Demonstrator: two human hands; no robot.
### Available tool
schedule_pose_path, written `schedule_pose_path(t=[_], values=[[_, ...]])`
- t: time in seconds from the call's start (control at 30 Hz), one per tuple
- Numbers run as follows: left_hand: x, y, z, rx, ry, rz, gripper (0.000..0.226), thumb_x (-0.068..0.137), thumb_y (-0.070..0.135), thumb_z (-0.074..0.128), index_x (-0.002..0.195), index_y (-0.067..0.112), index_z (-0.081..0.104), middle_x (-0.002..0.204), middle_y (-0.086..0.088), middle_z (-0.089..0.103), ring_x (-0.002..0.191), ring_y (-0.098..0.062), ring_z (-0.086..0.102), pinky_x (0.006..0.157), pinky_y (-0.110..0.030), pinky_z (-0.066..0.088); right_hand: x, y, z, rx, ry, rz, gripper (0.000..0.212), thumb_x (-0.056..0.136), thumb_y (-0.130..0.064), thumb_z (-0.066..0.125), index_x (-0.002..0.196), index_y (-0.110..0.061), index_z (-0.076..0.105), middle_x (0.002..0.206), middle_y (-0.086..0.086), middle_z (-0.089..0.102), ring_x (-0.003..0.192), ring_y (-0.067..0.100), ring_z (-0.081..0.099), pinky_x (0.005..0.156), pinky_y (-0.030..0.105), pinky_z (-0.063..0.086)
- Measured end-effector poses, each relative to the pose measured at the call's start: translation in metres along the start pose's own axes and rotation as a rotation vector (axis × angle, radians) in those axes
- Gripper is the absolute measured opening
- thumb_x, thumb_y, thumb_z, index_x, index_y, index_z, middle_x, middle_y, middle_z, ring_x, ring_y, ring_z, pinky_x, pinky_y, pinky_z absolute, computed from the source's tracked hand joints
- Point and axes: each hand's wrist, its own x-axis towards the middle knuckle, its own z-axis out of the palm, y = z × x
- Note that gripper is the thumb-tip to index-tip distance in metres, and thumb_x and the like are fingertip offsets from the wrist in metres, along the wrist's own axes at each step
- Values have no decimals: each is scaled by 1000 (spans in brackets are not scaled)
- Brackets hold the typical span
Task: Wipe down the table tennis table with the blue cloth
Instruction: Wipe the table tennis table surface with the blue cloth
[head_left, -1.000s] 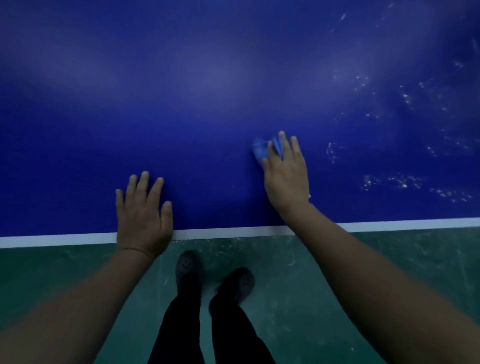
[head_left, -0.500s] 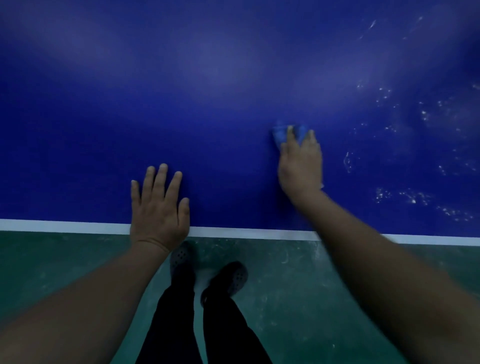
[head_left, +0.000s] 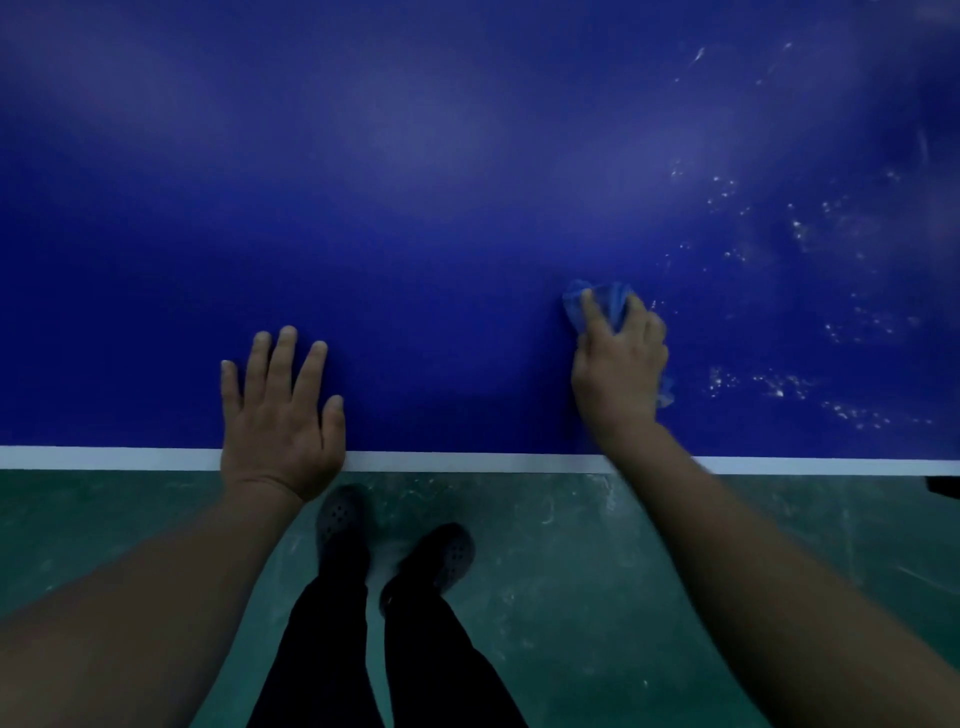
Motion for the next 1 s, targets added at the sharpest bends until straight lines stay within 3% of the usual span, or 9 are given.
schedule_pose_path(t=[0.1, 0.23, 0.37, 0.5, 0.6, 0.7, 0.87, 0.93, 1.0], values=[[0, 1, 0, 0, 9, 2, 69, 96, 47, 24, 157, 15, 29, 167, -11, 16, 155, -29, 5, 123, -57, 1, -53, -39, 1, 84, -14, -281, 74, 77, 5, 63, 142, -28, 54, 158, 21, 31, 135, 47, 33, 99, 58, 40], [1, 1, 0, -5, 18, 6, 68, 95, 46, 25, 156, 15, 30, 166, -12, 17, 155, -30, 7, 123, -57, 1, -114, -50, -10, 294, -40, -680, 71, 81, 6, 59, 142, -29, 47, 160, 12, 25, 140, 42, 32, 105, 50, 40], [0, 1, 0, -2, 34, 10, 68, 95, 45, 26, 155, 13, 32, 165, -14, 20, 154, -31, 9, 123, -57, 1, -99, -53, 7, 328, -123, -647, 55, 84, -6, 57, 139, -13, 51, 148, 16, 44, 125, 35, 46, 97, 48, 51], [0, 2, 0, -11, 52, 17, 68, 95, 45, 27, 155, 13, 33, 165, -14, 22, 154, -32, 10, 122, -58, 2, -68, -53, 17, 167, -202, -881, 44, 87, -20, 48, 127, -10, 65, 130, 11, 64, 107, 30, 57, 76, 39, 51], [0, 1, 0, -8, 37, 12, 68, 96, 45, 26, 156, 15, 30, 166, -12, 19, 155, -30, 8, 123, -57, 1, -6, -25, 10, 119, -84, -634, 38, 86, -5, 54, 122, -4, 67, 124, 21, 64, 96, 39, 58, 77, 45, 54], [-2, 0, 1, -5, 34, 15, 67, 96, 45, 25, 156, 15, 29, 166, -12, 18, 155, -30, 7, 123, -58, 2, 29, -5, -1, 75, -47, -313, 53, 79, 12, 61, 131, 1, 61, 132, 28, 57, 103, 48, 56, 83, 53, 55], [-1, 0, 2, -2, 46, 19, 67, 96, 44, 27, 156, 14, 30, 166, -12, 19, 155, -30, 8, 123, -59, 4, -41, -33, -23, 264, -201, -708, 57, 91, -12, 69, 144, -11, 49, 145, 18, 51, 118, 36, 57, 83, 42, 54], [-1, 0, 3, -3, 51, 18, 67, 96, 44, 28, 156, 14, 31, 166, -12, 20, 155, -30, 9, 123, -59, 4, -44, -39, -17, 330, -163, -619, 48, 98, -21, 60, 144, -10, 50, 146, 17, 50, 125, 34, 52, 95, 43, 51], [-1, 0, 3, 1, 50, 19, 67, 96, 44, 28, 156, 14, 32, 166, -12, 20, 155, -30, 9, 123, -59, 5, -26, -44, -2, 262, -173, -465, 54, 101, -35, 48, 148, -8, 45, 154, 15, 42, 142, 35, 38, 116, 48, 34]])
